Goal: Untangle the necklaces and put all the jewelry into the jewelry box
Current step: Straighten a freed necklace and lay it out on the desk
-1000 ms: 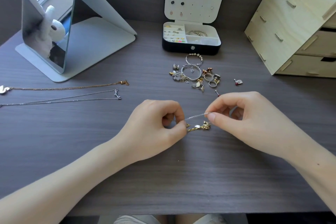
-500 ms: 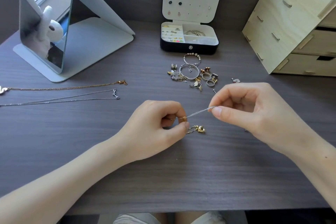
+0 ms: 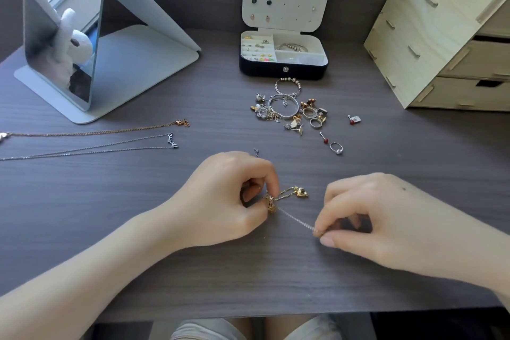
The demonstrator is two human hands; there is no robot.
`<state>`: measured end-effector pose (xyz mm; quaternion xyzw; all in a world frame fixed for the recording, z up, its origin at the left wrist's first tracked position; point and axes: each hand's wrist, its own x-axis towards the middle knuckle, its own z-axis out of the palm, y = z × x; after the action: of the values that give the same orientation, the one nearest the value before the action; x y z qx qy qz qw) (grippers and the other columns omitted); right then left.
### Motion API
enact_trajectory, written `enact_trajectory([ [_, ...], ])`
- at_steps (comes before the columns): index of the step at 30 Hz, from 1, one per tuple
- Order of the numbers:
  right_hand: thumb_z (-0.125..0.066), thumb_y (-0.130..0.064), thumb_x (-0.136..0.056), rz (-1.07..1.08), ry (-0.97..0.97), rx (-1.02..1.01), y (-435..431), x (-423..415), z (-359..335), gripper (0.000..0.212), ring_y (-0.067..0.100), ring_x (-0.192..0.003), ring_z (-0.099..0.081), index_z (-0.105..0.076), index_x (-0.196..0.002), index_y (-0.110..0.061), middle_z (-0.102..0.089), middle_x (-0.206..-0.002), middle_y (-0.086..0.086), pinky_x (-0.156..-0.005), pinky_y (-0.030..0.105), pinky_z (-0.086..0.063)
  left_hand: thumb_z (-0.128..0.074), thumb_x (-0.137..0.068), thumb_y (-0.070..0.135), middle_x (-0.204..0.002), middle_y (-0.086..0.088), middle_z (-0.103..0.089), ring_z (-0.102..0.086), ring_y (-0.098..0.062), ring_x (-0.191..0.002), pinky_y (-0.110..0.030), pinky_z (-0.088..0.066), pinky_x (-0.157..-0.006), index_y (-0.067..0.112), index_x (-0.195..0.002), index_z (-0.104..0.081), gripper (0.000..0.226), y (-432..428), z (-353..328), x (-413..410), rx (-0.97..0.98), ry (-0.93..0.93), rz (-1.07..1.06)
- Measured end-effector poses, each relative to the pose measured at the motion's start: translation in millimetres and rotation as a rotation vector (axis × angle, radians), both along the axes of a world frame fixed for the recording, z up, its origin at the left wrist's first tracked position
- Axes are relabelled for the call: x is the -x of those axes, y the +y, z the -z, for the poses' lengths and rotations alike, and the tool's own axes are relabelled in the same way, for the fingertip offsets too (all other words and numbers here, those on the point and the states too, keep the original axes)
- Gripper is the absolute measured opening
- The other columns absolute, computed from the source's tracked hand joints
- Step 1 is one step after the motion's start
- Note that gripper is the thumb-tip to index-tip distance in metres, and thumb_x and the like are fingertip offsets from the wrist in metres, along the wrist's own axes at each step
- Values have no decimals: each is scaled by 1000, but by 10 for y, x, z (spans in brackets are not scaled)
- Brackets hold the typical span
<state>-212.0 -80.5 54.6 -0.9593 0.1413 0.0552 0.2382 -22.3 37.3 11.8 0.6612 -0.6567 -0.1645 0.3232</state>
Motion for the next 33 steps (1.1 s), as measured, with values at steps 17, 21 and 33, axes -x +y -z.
enact_trajectory([
  [17,-41,-47,-84,-108,-163,267,174,2,48,33,9,-62,-58,-70,-73,-33,-63,-70,-17,-48,35,-51,-61,-74,22,-77,15,-58,-50,-13,-70,-30,-41,-67,26,-72,-68,8,319,5,-68,63,-226,79],
  [21,-44,-43,-78,-27,-246,405,153,-147,82,31,17,-64,-63,-70,-77,-28,-65,-70,-12,-47,33,-52,-61,-75,23,-84,13,-59,-52,-14,-75,-33,-43,-68,28,-76,-70,11,378,24,-76,73,-233,70],
  [33,-62,-22,-88,159,-218,23,-38,-219,85,14,-1,-72,-49,-52,-79,-24,-55,-75,-13,-66,10,-35,-58,-78,25,-87,17,-60,-51,-7,-79,-37,-45,-69,29,-79,-71,14,433,53,-75,87,-191,62],
])
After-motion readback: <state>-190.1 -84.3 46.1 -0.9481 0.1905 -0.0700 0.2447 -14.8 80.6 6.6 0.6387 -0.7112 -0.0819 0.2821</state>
